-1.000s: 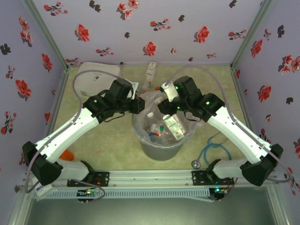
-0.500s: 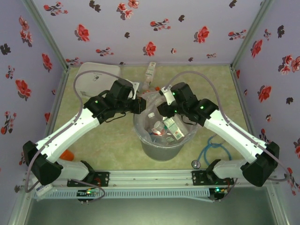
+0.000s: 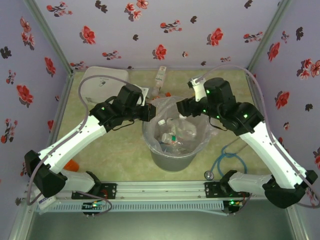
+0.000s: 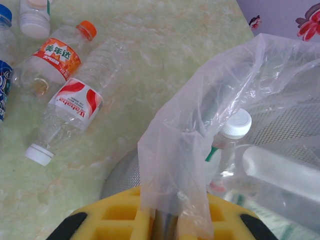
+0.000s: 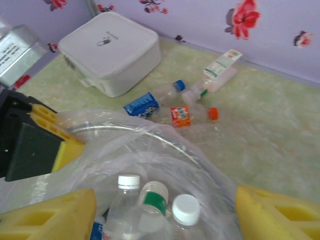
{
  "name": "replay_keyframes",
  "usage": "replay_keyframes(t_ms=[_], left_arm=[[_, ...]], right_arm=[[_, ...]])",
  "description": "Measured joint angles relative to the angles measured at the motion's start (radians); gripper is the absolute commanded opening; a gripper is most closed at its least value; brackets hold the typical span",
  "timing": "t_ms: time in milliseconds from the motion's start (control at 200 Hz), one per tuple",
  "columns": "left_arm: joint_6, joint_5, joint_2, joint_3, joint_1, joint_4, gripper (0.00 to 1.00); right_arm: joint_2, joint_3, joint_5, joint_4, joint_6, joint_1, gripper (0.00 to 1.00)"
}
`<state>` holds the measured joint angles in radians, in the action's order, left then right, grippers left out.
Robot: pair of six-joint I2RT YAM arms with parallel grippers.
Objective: Put the plastic bottles in the bin
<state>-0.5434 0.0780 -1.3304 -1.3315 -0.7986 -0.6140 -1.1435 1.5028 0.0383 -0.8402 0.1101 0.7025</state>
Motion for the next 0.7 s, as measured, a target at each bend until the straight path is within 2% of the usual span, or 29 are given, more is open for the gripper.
replay_keyframes(t_ms=[115,200,295,370,460,545,605,700], left_arm=[[0.0,0.0,-0.002,0.0,0.0,0.002,0.03],[0.0,0.007,-0.016,-0.006,-0.001,0.014,0.03],[0.0,0.011,-0.059,-0.04,-0.01,0.028,0.03],[0.0,0.012,-0.108,-0.076,-0.023,0.046,0.03],[-0.002,0.019,-0.164,-0.119,-0.035,0.075,0.03],[-0.01,0.024,-0.212,-0.151,-0.048,0.111,0.04],[-0.013,0.031,-0.246,-0.177,-0.058,0.135,0.08],[-0.02,0.049,-0.307,-0.229,-0.076,0.162,0.17]], right_arm=[[0.046,0.008,0.038,-0.05,0.026,-0.047,0.71],[0.095,0.009,0.069,-0.087,0.06,-0.125,0.69],[0.151,0.003,0.08,-0.126,0.103,-0.23,0.53],[0.183,0.002,0.08,-0.177,0.132,-0.317,0.49],[0.202,-0.006,0.077,-0.229,0.154,-0.388,0.52],[0.215,-0.029,0.069,-0.261,0.165,-0.438,0.61],[0.221,-0.05,0.059,-0.271,0.164,-0.475,0.66],[0.23,-0.084,0.033,-0.285,0.161,-0.554,0.68]])
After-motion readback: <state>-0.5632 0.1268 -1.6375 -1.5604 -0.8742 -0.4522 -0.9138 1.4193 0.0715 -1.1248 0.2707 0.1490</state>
